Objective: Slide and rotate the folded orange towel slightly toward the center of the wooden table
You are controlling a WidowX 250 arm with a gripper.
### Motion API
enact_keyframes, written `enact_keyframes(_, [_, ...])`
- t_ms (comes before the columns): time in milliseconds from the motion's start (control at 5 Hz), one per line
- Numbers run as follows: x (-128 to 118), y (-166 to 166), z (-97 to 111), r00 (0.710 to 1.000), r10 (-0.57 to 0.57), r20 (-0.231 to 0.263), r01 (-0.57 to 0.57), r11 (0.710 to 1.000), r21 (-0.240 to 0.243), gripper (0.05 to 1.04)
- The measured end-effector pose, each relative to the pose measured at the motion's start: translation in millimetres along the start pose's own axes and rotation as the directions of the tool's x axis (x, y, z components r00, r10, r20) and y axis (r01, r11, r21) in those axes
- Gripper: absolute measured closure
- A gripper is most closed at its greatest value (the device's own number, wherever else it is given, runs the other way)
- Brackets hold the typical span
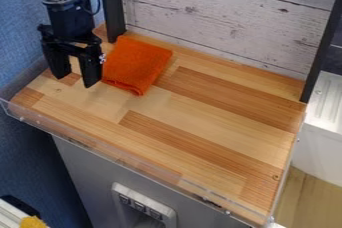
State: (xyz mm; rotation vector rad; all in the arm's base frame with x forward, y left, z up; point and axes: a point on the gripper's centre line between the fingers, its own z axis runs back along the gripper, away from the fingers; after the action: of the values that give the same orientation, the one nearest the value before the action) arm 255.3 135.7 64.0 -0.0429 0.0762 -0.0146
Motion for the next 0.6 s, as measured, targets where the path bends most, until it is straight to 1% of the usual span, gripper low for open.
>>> enact_keyframes(200, [5.6, -0.8, -1.6, 0.999, -0.053, 0.0, 0.053, 0.999, 0.003, 0.085])
enact_keyframes(400, [16.8, -3.5, 3.1, 0.985, -0.17, 0.028, 0.169, 0.985, 0.024, 0.084])
enact_keyframes(600, [29.2, -11.9, 3.1, 0.956, -0.289, 0.049, 0.286, 0.957, 0.053, 0.085])
